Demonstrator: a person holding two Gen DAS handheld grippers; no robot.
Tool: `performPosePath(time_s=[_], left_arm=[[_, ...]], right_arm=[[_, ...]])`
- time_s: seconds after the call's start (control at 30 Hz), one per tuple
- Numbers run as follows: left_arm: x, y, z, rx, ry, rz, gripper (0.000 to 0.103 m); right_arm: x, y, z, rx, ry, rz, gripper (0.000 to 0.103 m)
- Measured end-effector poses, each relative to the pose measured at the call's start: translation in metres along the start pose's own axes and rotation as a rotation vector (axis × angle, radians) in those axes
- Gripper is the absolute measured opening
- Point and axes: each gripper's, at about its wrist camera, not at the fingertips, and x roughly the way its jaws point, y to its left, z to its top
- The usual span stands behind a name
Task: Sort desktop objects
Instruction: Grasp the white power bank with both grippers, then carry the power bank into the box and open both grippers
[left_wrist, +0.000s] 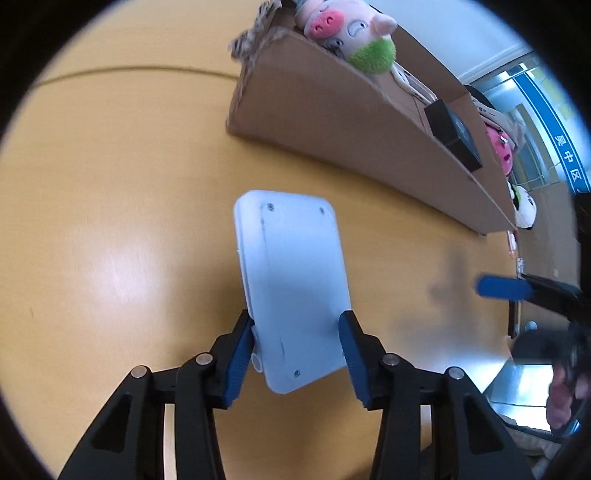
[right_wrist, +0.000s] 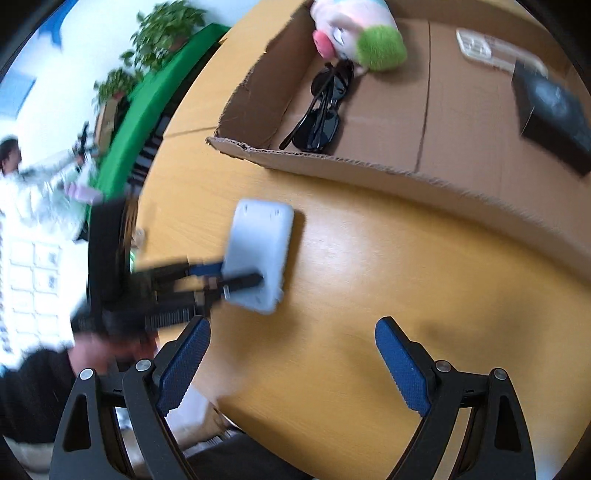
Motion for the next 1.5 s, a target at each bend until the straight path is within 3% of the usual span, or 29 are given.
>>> performPosePath(time_s=[0.13,0.4,0.5,0.63,0.7,0.9,1.03,1.23,1.5], left_arm=[[0.001,-0.002,-0.012,-0.015,0.003,-0.021,0.044],[0.001,0.006,-0.015,-0.1,-0.012,-0.087,0.038],[0.001,0.001,-0.016,-0.089,-0.016,-0.074,0.038],[0.001,-0.007,-0.017,-0.089,-0.022,-0.056,0.035],[0.001,-0.015,-0.017,-0.069,-0.02,-0.051,0.036],[-0.021,-0.052,-0.003,0.02,-0.056,-0.052,0.035],[-0.045,-0.086,0.017,0.111,-0.099,-0.061,0.036],[-0.065,-0.134,0.047,0.241,-0.137,-0.067,0.035],[-0.042,-0.191,0.11,0.345,-0.122,-0.083,0.035]], right_arm=[[0.04,-0.008,0.014,0.103,0.026,0.043,0.094],[0.093,0.032,0.016,-0.043,0.088,0.04,0.094],[0.097,0.04,0.014,-0.061,0.096,0.051,0.088],[0.094,0.037,0.018,-0.064,0.084,-0.01,0.063],[0.092,0.032,0.016,-0.044,0.079,0.005,0.062],[0.055,0.03,0.007,-0.029,-0.019,0.003,0.06],[0.004,0.023,0.007,-0.007,-0.125,0.02,0.054],[-0.066,0.006,0.011,0.047,-0.265,0.019,0.054],[-0.127,-0.045,0.033,0.131,-0.371,0.013,0.054]])
